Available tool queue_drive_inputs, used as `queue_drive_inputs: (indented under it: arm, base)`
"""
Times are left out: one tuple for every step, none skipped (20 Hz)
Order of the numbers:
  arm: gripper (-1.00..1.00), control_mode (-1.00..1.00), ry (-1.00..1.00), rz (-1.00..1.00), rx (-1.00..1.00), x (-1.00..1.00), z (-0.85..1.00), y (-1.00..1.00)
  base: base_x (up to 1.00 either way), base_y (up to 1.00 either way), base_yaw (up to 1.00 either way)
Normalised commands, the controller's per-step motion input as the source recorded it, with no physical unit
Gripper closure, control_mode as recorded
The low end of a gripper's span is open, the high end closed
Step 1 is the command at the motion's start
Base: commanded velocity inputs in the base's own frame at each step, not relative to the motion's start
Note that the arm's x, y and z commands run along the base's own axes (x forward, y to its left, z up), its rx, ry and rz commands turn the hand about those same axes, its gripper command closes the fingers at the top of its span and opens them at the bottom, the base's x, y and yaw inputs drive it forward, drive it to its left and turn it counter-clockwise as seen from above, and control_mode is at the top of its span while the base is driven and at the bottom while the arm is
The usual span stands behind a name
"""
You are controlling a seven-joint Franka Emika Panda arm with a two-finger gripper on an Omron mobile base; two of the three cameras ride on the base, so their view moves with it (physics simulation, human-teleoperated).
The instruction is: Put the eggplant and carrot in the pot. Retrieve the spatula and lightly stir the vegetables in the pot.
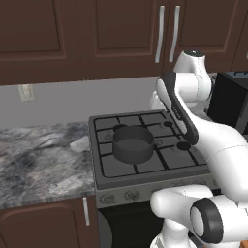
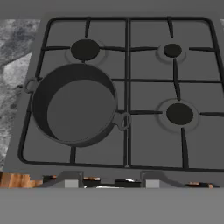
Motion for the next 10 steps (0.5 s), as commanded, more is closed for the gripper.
queue_drive_inputs:
  arm:
    - [-1.00,-1.00,0.00,0.00,0.00,0.00,0.00,-0.04]
    - [-1.00,-1.00,0.00,0.00,0.00,0.00,0.00,-0.16]
    - [-1.00,-1.00,0.00,0.00,0.00,0.00,0.00,-0.16]
    - [-1.00,-1.00,0.03,-0.09,0.00,0.00,-0.05,-0.03]
    - [-1.00,-1.00,0.02,-0.14,0.00,0.00,-0.14,-0.15]
    - [-1.00,-1.00,0.03,-0.16,0.00,0.00,-0.21,-0.24]
    - [-1.00,-1.00,0.04,-0.17,0.00,0.00,-0.27,-0.35]
    - [-1.00,-1.00,0.01,-0.18,0.00,0.00,-0.30,-0.45]
    - [-1.00,-1.00,0.00,-0.17,0.00,0.00,-0.27,-0.53]
    - [-1.00,-1.00,0.00,-0.17,0.00,-0.11,-0.26,-0.75]
  base:
    - [0.00,0.00,0.00]
    - [0.00,0.00,0.00]
    - [0.00,0.00,0.00]
    - [0.00,0.00,0.00]
    - [0.00,0.00,0.00]
    - [0.00,0.00,0.00]
    - [0.00,0.00,0.00]
    - [0.00,0.00,0.00]
    - [0.00,0.00,0.00]
    - [0.00,0.00,0.00]
